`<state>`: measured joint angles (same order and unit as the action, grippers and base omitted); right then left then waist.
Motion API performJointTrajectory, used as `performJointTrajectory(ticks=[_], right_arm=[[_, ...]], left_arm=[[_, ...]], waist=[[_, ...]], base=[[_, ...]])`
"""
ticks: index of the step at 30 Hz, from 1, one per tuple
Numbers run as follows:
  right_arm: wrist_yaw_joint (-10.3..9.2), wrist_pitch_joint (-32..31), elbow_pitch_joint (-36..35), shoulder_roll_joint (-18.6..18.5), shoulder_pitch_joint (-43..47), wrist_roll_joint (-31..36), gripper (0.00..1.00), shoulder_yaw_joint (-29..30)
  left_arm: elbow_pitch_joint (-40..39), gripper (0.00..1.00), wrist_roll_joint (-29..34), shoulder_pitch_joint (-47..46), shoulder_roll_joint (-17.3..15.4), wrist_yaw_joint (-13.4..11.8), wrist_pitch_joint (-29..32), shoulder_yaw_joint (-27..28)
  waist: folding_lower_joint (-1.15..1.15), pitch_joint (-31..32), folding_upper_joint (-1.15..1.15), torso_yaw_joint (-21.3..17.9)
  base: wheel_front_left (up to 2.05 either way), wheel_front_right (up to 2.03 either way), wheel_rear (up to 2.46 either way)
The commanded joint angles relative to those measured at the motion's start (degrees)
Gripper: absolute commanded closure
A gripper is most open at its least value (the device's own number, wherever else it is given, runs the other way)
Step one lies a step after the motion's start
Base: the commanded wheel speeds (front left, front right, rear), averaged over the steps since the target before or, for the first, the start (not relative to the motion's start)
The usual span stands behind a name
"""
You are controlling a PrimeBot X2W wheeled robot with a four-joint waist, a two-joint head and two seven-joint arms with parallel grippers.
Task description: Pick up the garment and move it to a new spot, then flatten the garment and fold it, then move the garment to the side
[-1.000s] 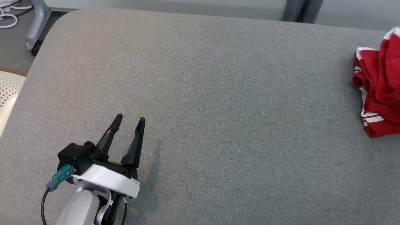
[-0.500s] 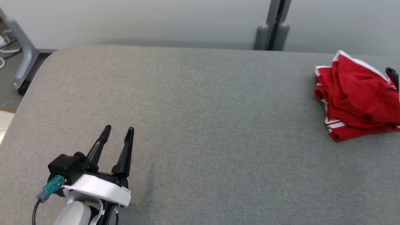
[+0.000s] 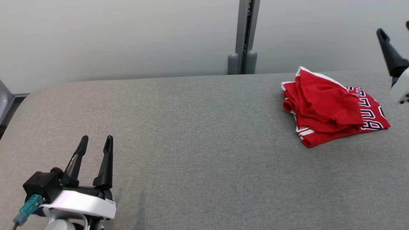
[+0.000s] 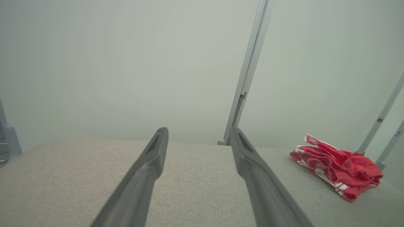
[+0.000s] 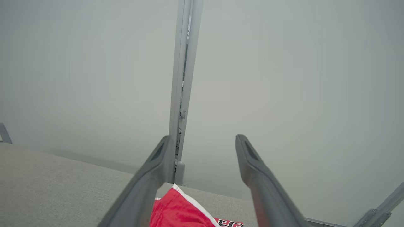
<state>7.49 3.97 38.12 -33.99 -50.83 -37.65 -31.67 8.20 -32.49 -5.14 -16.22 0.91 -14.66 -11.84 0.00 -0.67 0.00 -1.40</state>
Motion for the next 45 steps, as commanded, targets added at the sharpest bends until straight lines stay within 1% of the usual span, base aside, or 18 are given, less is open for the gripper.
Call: performJointTrajectory(ticks=[1, 6, 8, 9, 14, 17, 21, 24, 27, 32, 36, 40, 45], right_arm=[[0.03, 2.1, -2.0, 1.2, 3.4, 1.1, 0.0, 2.8], [0.03, 6.2, -8.6, 5.5, 12.3, 5.5, 0.0, 11.4], [0.03, 6.6, -11.3, 7.6, 16.1, 8.0, 0.0, 15.1], [0.03, 6.6, -11.3, 7.6, 16.1, 8.0, 0.0, 15.1], [0.03, 6.0, -17.3, 12.9, 25.1, 13.4, 0.0, 23.2], [0.03, 7.2, -20.2, 16.2, 30.6, 16.1, 0.0, 26.9], [0.03, 8.8, -22.5, 19.5, 36.2, 18.8, 0.0, 30.6], [0.03, 9.8, -23.9, 21.9, 39.1, 19.2, 0.0, 32.1], [0.03, 10.6, -25.2, 23.2, 41.5, 19.6, 0.0, 32.5], [0.03, 11.2, -26.8, 24.5, 44.5, 20.6, 0.0, 32.3], [0.03, 11.3, -27.7, 25.5, 45.4, 21.8, 0.0, 32.6], [0.03, 11.3, -28.8, 26.3, 45.8, 22.8, 0.0, 31.9], [0.03, 11.3, -28.7, 27.2, 45.2, 22.2, 0.0, 30.8]], left_arm=[[-1.1, 0.0, -0.4, 1.1, -0.4, -0.7, 0.1, 0.5], [-3.4, 0.0, -0.4, 2.6, -0.6, -1.8, 0.2, 1.0], [-4.2, 0.0, -0.2, 2.5, -0.5, -2.1, 0.0, 1.3], [-4.2, 0.0, -0.2, 2.5, -0.5, -2.1, 0.0, 1.3], [-6.6, 0.0, 1.8, 3.2, 0.1, -3.4, -0.4, 3.5], [-7.7, 0.0, 3.4, 3.9, 1.0, -3.7, -0.5, 4.6], [-8.8, 0.0, 5.6, 5.0, 2.5, -2.8, -0.5, 6.3], [-9.9, 0.0, 7.4, 5.1, 4.2, -1.4, -0.5, 7.8], [-10.1, 0.0, 9.4, 6.3, 6.1, 0.2, -0.5, 9.1], [-6.7, 0.0, 11.5, 7.0, 8.5, 2.5, -0.5, 10.8], [-3.3, 0.0, 13.6, 6.7, 9.1, 4.1, -0.5, 11.4], [0.3, 0.0, 16.4, 5.9, 9.6, 4.7, -0.5, 11.7], [3.0, 0.0, 18.1, 5.1, 10.9, 5.4, -0.5, 12.5]], waist=[[0.0, 0.4, 0.0, -1.0], [0.0, 0.8, 0.0, -2.0], [0.0, 0.8, 0.0, -2.2], [0.0, 0.8, 0.0, -2.2], [0.0, 0.8, 0.0, -2.6], [0.0, 0.5, 0.0, -2.5], [0.0, -0.1, 0.0, -2.3], [0.0, -0.6, 0.0, -2.3], [0.0, -0.9, 0.0, -2.1], [0.0, -0.9, 0.0, -1.9], [0.0, -0.9, 0.0, -2.3], [0.0, -0.9, 0.0, -2.6], [0.0, -1.4, 0.0, -2.6]], base=[[0.0, 0.0, 0.0], [0.0, 0.0, 0.0], [0.0, 0.0, 0.0], [0.0, 0.0, 0.0], [0.0, 0.0, 0.0], [0.0, 0.0, 0.0], [0.0, 0.0, 0.0], [0.0, 0.0, 0.0], [0.0, 0.0, 0.0], [0.0, 0.0, 0.0], [0.0, 0.0, 0.0], [0.0, 0.0, 0.0], [0.0, 0.0, 0.0]])
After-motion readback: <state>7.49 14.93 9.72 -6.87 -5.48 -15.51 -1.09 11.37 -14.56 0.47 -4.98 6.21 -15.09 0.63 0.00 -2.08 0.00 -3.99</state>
